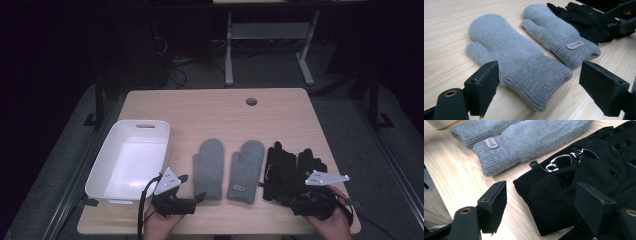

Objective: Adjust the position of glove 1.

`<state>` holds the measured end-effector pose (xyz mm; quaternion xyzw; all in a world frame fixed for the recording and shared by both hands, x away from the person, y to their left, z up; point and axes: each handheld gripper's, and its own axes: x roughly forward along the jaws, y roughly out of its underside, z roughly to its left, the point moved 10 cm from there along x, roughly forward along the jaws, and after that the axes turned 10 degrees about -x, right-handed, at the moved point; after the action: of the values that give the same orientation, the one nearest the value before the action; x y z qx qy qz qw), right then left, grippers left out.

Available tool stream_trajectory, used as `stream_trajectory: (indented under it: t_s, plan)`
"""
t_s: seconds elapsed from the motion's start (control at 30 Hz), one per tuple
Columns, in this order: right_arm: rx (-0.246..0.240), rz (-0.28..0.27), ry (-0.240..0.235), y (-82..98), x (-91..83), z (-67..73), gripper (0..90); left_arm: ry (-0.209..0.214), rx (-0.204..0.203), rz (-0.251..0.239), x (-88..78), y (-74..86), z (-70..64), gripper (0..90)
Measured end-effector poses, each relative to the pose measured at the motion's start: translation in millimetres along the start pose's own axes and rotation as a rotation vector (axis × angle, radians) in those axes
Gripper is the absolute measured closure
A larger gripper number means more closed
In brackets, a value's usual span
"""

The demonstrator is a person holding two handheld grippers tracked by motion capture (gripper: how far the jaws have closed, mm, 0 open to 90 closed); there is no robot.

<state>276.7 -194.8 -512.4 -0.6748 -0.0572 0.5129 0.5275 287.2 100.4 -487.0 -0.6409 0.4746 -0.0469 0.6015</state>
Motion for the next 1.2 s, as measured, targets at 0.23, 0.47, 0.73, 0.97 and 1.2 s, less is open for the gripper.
stream_trajectory:
  t_s: [0.23, 0.47, 0.73, 0.97, 1.2]
  plan:
    - [0.007, -0.008, 0.005, -2.9, 1.0, -1.9, 26.5, 0.005, -0.005, 0.007, 1.2, 1.2, 1.8, 16.1]
    - [0.002, 0.005, 0.005, -4.7, 1.6, 3.0, 26.5, 0.005, 0.01, 0.016, -0.3, 3.9, -0.2, 16.1]
    - [-0.019, 0.017, 0.008, -6.5, 6.4, 6.0, 26.5, 0.013, 0.014, 0.014, -0.7, 3.4, -1.1, 16.1]
    - [-0.013, 0.004, -0.007, -9.1, 8.2, 5.3, 26.5, 0.012, 0.006, 0.012, 1.2, 3.7, 1.5, 16.1]
    - [-0.044, 0.013, -0.024, -21.0, 10.2, 8.0, 26.5, 0.008, 0.005, -0.001, -3.0, 2.0, 1.7, 16.1]
